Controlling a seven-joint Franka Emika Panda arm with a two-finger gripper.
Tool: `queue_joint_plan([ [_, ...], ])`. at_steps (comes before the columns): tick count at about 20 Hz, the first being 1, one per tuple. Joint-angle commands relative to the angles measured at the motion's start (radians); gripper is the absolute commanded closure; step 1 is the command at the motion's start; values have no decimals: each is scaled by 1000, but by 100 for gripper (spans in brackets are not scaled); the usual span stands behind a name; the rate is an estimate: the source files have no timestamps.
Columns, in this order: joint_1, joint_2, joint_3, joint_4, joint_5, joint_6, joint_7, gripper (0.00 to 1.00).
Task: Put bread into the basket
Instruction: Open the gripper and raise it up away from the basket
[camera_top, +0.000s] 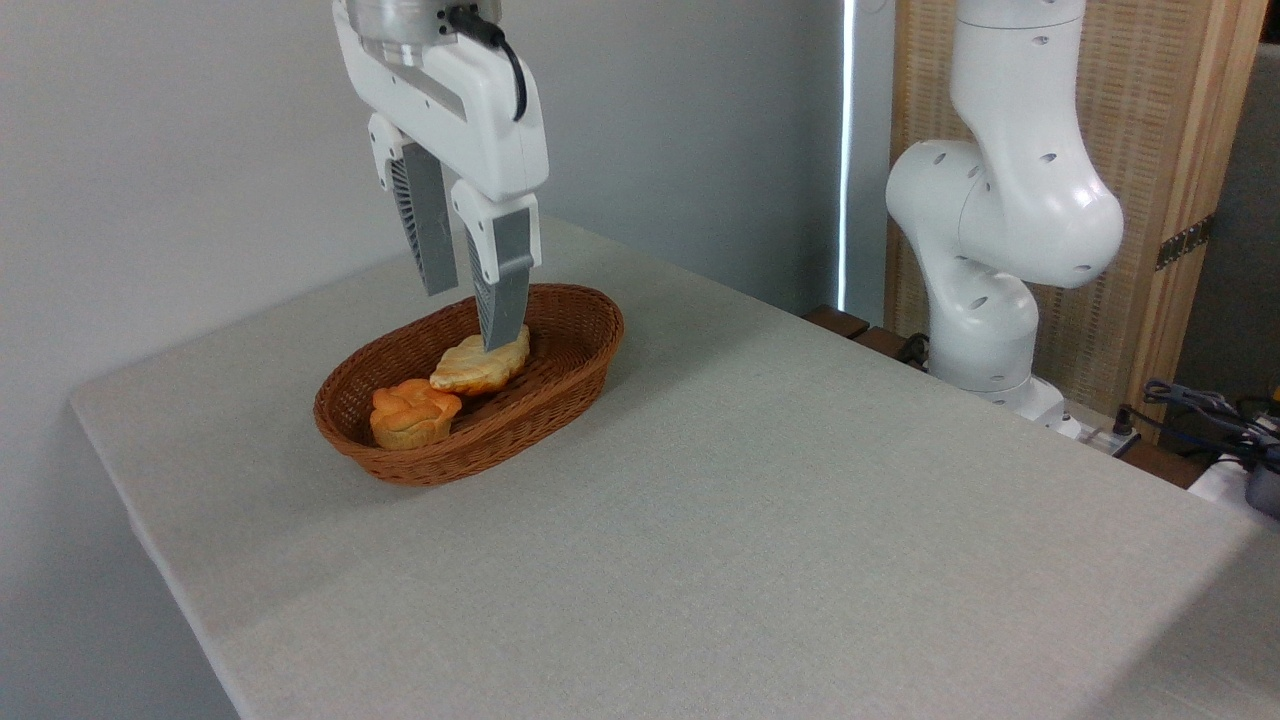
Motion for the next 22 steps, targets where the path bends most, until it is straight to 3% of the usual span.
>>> queue_joint_plan([
  [1, -19, -38, 14, -46, 28, 5, 0, 0],
  [3, -21, -37, 2, -46, 98, -17, -4, 0],
  [11, -37, -32, 5, -46, 112, -37, -61, 0],
  [22, -36, -32, 14, -44, 112, -55, -55, 0],
])
